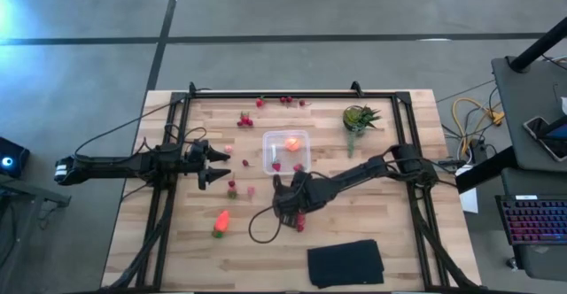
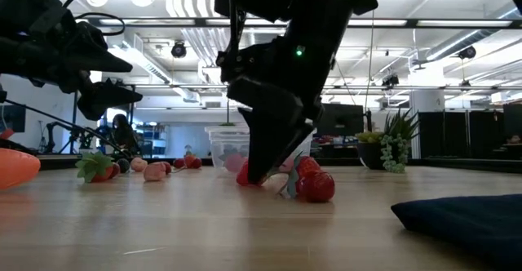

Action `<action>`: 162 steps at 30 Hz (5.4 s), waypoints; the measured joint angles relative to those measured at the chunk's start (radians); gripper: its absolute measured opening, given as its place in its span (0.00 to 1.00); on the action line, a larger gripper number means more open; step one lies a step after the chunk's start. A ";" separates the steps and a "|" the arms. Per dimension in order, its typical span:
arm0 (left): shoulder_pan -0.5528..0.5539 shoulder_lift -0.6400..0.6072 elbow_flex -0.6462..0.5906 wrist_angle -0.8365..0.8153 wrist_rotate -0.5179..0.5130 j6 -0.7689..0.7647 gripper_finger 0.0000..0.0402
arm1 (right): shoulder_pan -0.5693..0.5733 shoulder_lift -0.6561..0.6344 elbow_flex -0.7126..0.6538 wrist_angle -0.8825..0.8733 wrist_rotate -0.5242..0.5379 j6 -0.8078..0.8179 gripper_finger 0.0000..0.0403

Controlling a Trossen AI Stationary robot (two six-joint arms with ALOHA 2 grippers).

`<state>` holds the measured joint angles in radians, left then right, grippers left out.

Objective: Pick and placing Produce into tupperware
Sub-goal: Put the strawberry into the transparent bin

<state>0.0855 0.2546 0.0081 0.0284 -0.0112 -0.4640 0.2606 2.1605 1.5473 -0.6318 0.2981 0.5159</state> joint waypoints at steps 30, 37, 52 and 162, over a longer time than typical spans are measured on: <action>0.000 0.000 0.000 0.000 0.000 0.000 0.76 | -0.026 0.001 -0.012 0.047 -0.007 -0.071 0.42; 0.000 0.000 0.000 0.000 0.000 0.000 0.76 | -0.026 -0.001 0.008 0.045 -0.009 -0.071 0.34; 0.000 0.000 0.000 0.000 0.000 0.000 0.76 | -0.111 -0.067 0.269 -0.180 0.265 0.003 0.31; 0.000 0.000 0.000 0.000 0.000 0.000 0.76 | 0.091 -0.021 0.023 -0.157 -0.167 0.617 0.65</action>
<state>0.0855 0.2546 0.0082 0.0284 -0.0111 -0.4639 0.3513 2.1398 1.5703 -0.7885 0.1316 1.1329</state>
